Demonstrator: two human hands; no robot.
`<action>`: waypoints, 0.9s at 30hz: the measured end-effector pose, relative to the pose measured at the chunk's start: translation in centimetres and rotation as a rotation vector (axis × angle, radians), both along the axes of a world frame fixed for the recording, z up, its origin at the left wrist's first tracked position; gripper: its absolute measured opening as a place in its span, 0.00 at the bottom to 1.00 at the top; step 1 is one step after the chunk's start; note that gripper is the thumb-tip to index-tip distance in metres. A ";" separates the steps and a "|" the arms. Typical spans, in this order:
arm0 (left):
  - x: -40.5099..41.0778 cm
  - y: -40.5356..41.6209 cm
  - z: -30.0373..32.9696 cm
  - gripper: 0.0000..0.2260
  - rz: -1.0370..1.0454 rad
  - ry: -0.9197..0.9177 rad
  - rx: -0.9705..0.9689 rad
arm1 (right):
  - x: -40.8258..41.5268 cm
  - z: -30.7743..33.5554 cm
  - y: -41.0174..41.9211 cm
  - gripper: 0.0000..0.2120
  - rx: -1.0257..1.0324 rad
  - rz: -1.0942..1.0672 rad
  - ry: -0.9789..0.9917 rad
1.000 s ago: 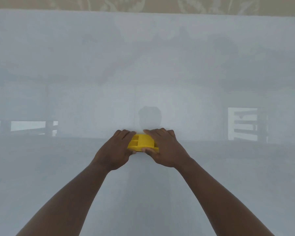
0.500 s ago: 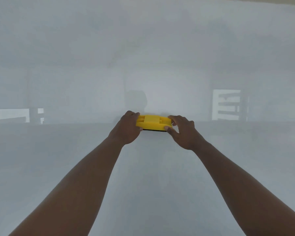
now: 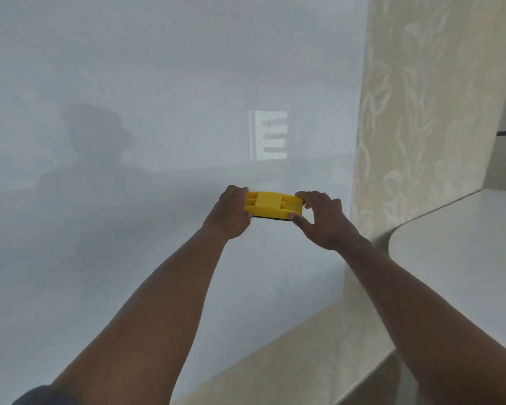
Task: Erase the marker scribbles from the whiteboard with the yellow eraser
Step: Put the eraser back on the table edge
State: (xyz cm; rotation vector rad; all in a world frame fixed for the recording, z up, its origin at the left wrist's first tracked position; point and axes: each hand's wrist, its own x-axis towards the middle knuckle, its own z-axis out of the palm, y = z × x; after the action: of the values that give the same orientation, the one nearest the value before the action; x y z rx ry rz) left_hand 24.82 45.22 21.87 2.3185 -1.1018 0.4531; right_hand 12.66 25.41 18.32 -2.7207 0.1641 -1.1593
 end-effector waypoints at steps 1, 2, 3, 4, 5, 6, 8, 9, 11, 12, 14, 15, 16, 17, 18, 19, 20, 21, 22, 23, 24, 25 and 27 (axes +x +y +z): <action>-0.6 -2.6 -0.7 0.28 -0.032 0.008 0.016 | -1.3 -1.0 -2.2 0.34 -0.003 -0.039 0.000; -1.3 -5.3 -1.5 0.28 -0.068 0.016 0.033 | -2.7 -2.1 -4.3 0.33 0.000 -0.082 0.002; -1.9 -7.9 -2.2 0.28 -0.103 0.024 0.051 | -4.0 -3.1 -6.3 0.33 0.006 -0.125 0.007; -2.8 -10.7 -3.1 0.27 -0.142 0.029 0.070 | -5.6 -4.1 -8.4 0.33 0.023 -0.172 0.025; -3.7 -13.6 -4.0 0.27 -0.176 0.037 0.091 | -7.3 -5.1 -10.5 0.33 0.034 -0.217 0.041; -4.4 -15.8 -4.8 0.27 -0.208 0.044 0.106 | -8.6 -6.1 -12.0 0.33 0.046 -0.251 0.056; -6.6 -21.5 -6.9 0.27 -0.288 0.067 0.127 | -12.2 -8.2 -15.9 0.33 0.089 -0.343 0.094; -7.9 -24.3 -7.9 0.26 -0.325 0.079 0.138 | -14.0 -9.1 -17.8 0.32 0.104 -0.383 0.098; -10.3 -28.8 -9.9 0.25 -0.389 0.108 0.160 | -17.3 -11.1 -20.8 0.29 0.119 -0.447 0.114; -11.8 -31.4 -11.2 0.25 -0.421 0.124 0.167 | -19.3 -12.2 -22.5 0.29 0.136 -0.485 0.136; -14.3 -35.5 -13.5 0.24 -0.475 0.153 0.183 | -22.3 -14.2 -25.2 0.27 0.159 -0.540 0.152; -15.8 -37.7 -14.9 0.25 -0.507 0.167 0.208 | -24.1 -15.6 -26.6 0.27 0.188 -0.573 0.163; -17.0 -39.3 -16.2 0.26 -0.527 0.183 0.222 | -25.4 -16.7 -27.5 0.26 0.214 -0.599 0.173; -18.3 -40.9 -17.5 0.26 -0.547 0.195 0.248 | -26.9 -18.0 -28.4 0.26 0.235 -0.623 0.190; -19.6 -42.4 -18.8 0.25 -0.571 0.198 0.273 | -28.2 -19.2 -29.2 0.26 0.266 -0.651 0.206; -21.1 -44.2 -20.2 0.25 -0.598 0.202 0.300 | -29.7 -20.5 -30.2 0.26 0.297 -0.680 0.223; -22.0 -45.3 -21.1 0.24 -0.617 0.205 0.324 | -30.7 -21.5 -30.7 0.25 0.322 -0.694 0.237; -23.1 -46.5 -22.1 0.24 -0.638 0.210 0.345 | -31.8 -22.4 -31.2 0.25 0.334 -0.710 0.247; -24.1 -47.7 -22.9 0.25 -0.662 0.215 0.365 | -32.8 -23.2 -31.8 0.25 0.346 -0.725 0.254; -24.9 -48.7 -23.7 0.26 -0.686 0.216 0.380 | -33.7 -23.9 -32.2 0.25 0.356 -0.734 0.259; -25.2 -49.2 -24.1 0.26 -0.707 0.210 0.394 | -34.3 -24.2 -32.4 0.25 0.362 -0.736 0.262; -25.9 -50.0 -24.9 0.27 -0.736 0.208 0.408 | -35.1 -24.7 -32.8 0.25 0.371 -0.742 0.269; -26.6 -50.9 -25.8 0.28 -0.777 0.209 0.433 | -36.2 -25.5 -33.3 0.24 0.380 -0.746 0.290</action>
State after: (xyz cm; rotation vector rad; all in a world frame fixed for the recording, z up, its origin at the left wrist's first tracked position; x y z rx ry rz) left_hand -1.77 -5.67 -3.95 1.9671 -1.9859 -0.3438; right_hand -23.52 -7.87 -7.18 -2.4962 1.3725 -0.7271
